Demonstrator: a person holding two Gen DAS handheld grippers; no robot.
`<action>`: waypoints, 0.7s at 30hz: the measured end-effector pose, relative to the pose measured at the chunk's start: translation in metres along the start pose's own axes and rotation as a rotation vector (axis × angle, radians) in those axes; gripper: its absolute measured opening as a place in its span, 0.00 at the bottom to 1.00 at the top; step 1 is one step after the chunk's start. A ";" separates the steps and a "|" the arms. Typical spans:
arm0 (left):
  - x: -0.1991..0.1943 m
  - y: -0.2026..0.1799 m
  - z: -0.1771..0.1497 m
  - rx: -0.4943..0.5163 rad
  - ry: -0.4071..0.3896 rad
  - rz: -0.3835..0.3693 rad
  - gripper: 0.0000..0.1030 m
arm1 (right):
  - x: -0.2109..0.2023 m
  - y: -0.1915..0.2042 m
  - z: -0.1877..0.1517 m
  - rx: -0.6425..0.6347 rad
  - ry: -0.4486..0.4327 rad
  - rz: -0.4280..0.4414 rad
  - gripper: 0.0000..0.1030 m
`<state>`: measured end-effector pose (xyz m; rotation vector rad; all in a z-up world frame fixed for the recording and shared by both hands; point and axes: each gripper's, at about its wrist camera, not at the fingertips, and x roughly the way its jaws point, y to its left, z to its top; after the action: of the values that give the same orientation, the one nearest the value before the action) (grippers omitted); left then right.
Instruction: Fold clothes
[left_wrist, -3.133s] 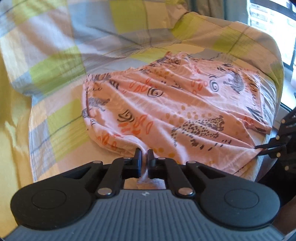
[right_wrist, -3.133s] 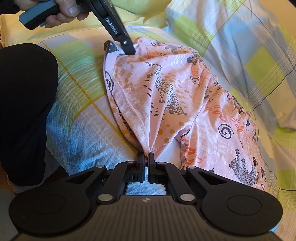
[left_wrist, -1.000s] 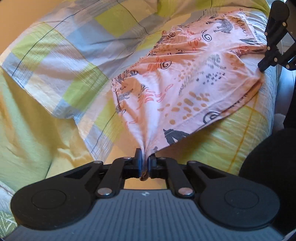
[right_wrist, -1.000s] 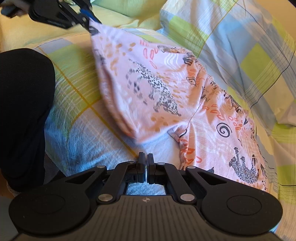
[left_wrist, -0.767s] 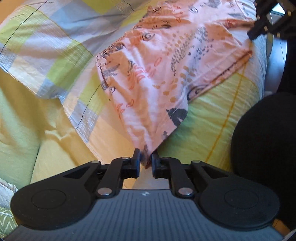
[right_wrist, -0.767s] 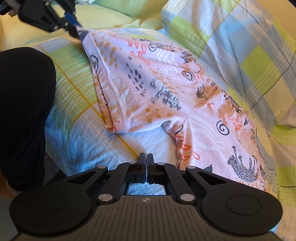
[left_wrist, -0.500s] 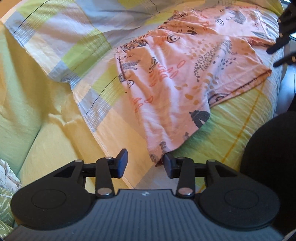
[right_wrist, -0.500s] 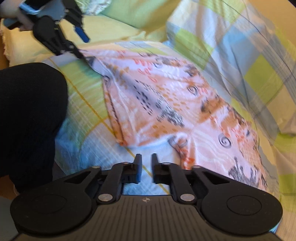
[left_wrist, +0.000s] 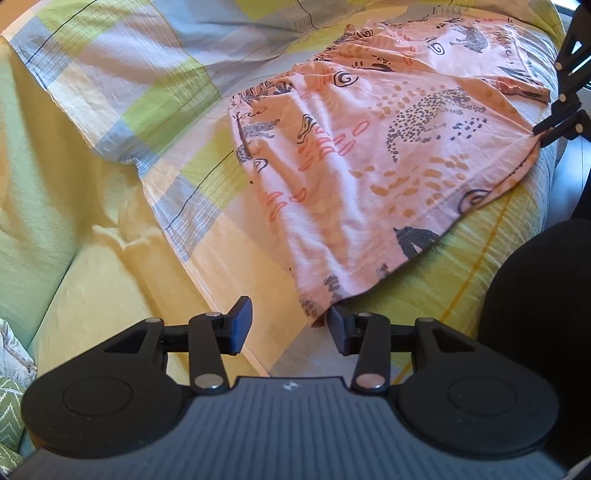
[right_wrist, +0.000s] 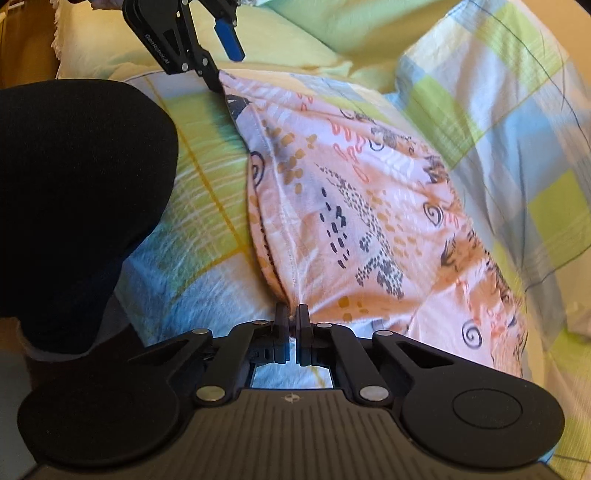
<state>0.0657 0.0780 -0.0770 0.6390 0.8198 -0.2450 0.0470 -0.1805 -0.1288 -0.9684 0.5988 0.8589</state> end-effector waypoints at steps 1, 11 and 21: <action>0.000 0.002 -0.001 -0.002 0.004 0.001 0.39 | -0.003 0.000 -0.003 0.009 0.003 0.000 0.01; -0.002 0.015 -0.001 -0.091 0.007 0.004 0.44 | -0.021 -0.019 -0.014 0.186 0.005 0.044 0.06; 0.022 0.030 0.009 -0.290 -0.019 -0.113 0.47 | -0.007 -0.087 -0.038 0.451 0.092 -0.051 0.15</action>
<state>0.0987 0.0968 -0.0763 0.3186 0.8550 -0.2287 0.1136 -0.2424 -0.1010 -0.6106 0.8032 0.5992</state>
